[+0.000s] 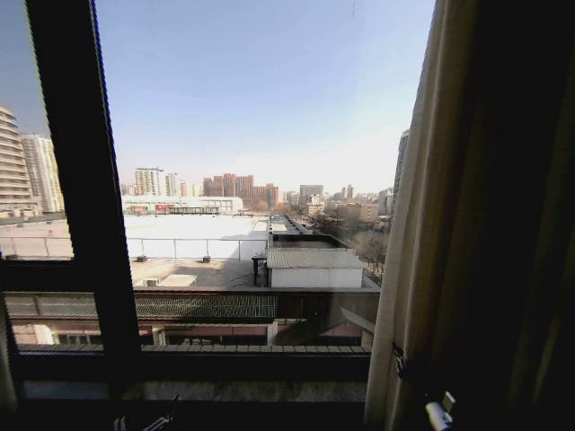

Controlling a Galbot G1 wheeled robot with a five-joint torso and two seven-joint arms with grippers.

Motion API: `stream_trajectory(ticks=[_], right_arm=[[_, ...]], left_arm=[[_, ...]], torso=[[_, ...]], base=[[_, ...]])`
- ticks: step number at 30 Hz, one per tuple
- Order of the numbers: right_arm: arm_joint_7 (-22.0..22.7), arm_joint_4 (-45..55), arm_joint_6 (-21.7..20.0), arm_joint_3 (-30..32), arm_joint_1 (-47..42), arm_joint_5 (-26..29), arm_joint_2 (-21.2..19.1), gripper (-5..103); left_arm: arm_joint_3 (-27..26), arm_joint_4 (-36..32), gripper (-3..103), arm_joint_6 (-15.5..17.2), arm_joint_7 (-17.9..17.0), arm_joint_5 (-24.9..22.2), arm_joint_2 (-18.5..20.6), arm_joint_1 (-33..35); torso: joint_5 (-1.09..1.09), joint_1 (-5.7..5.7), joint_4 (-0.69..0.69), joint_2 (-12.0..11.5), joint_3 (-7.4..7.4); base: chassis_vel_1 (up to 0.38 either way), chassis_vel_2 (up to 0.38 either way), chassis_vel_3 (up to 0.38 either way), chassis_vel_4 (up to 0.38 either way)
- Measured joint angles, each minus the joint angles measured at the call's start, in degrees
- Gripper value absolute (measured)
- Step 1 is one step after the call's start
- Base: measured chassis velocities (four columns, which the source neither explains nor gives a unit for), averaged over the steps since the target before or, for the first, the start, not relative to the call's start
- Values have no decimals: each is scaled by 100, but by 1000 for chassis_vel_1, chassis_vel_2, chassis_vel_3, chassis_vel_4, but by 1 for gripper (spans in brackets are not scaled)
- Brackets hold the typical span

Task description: Open the curtains by pulling them apart, changing their state from closed to fully open.

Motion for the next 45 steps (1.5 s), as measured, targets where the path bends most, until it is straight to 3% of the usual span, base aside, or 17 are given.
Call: stream_trajectory(ticks=[5,45], right_arm=[[13,52,-3,27,-65,18,-21,0],[90,242,143,484,-529,200,91,0]], left_arm=[[-2,-13,100,-1,2,-12,14,-2],[-87,123,100,-129,75,-169,133,-68]], torso=[[0,0,0,0,0],[-1,-1,0,0,0]], base=[[0,0,0,0],[0,0,0,0]])
